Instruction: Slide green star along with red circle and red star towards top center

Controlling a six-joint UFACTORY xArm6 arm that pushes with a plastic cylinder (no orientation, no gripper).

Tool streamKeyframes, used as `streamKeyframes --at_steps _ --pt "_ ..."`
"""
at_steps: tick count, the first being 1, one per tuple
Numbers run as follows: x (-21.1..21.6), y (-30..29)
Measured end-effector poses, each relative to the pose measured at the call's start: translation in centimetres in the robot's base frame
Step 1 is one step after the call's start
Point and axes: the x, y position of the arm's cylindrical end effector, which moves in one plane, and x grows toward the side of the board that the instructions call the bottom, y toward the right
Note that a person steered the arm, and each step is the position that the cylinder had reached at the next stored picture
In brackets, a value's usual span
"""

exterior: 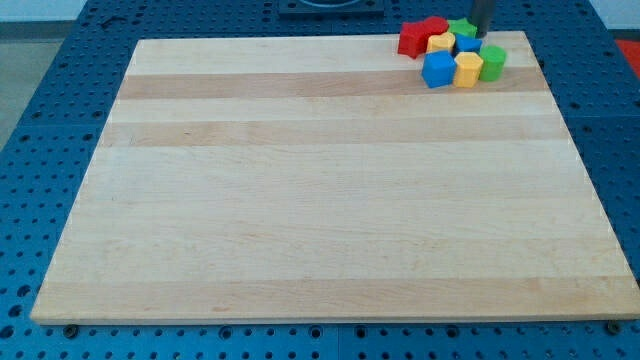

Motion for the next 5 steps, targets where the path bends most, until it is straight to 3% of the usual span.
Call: streamKeyframes --at_steps 1,4,5 --pt "0.0 -1.1" --pt "0.3 -14.7" --pt "0.3 -15.5"
